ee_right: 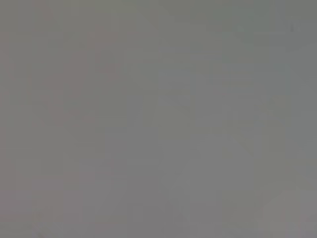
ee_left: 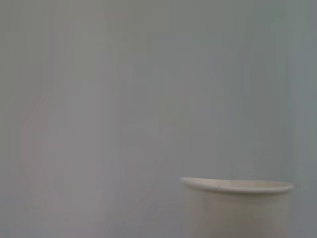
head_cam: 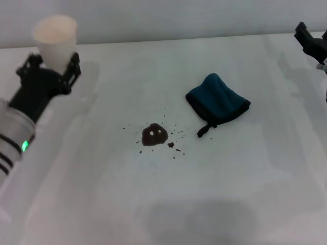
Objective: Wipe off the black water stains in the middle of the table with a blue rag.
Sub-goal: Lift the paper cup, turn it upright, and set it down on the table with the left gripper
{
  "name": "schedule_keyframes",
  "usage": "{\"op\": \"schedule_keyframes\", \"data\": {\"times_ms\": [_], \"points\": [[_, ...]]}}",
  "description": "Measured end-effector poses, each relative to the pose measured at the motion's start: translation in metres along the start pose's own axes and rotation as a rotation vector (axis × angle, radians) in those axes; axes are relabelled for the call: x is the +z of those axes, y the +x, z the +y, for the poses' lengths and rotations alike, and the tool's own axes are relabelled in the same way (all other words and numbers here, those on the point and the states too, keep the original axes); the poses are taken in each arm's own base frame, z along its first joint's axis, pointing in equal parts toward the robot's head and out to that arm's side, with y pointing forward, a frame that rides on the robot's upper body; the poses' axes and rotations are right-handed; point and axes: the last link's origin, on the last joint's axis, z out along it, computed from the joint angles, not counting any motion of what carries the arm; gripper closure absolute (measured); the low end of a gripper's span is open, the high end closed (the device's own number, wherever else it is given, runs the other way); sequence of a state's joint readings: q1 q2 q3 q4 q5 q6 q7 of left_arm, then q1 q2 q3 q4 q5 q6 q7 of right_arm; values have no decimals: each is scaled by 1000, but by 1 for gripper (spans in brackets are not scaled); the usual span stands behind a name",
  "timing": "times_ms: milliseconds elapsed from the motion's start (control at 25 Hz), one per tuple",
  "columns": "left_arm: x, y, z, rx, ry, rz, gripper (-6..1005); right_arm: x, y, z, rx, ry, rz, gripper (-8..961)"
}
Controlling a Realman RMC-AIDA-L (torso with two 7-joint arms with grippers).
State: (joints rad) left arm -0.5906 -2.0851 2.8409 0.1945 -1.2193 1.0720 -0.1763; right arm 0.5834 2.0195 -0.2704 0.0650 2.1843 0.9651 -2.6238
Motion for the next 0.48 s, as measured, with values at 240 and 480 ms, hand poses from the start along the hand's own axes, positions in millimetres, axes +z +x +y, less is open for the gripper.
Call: {"op": "schedule_keyframes", "data": {"times_ms": [240, 480], "points": [[-20, -17, 21, -95, -9, -32, 327, -14, 8, -10, -15, -3, 23, 110], [-42, -34, 23, -140, 26, -84, 326, -38, 22, -16, 40, -37, 43, 111]]}}
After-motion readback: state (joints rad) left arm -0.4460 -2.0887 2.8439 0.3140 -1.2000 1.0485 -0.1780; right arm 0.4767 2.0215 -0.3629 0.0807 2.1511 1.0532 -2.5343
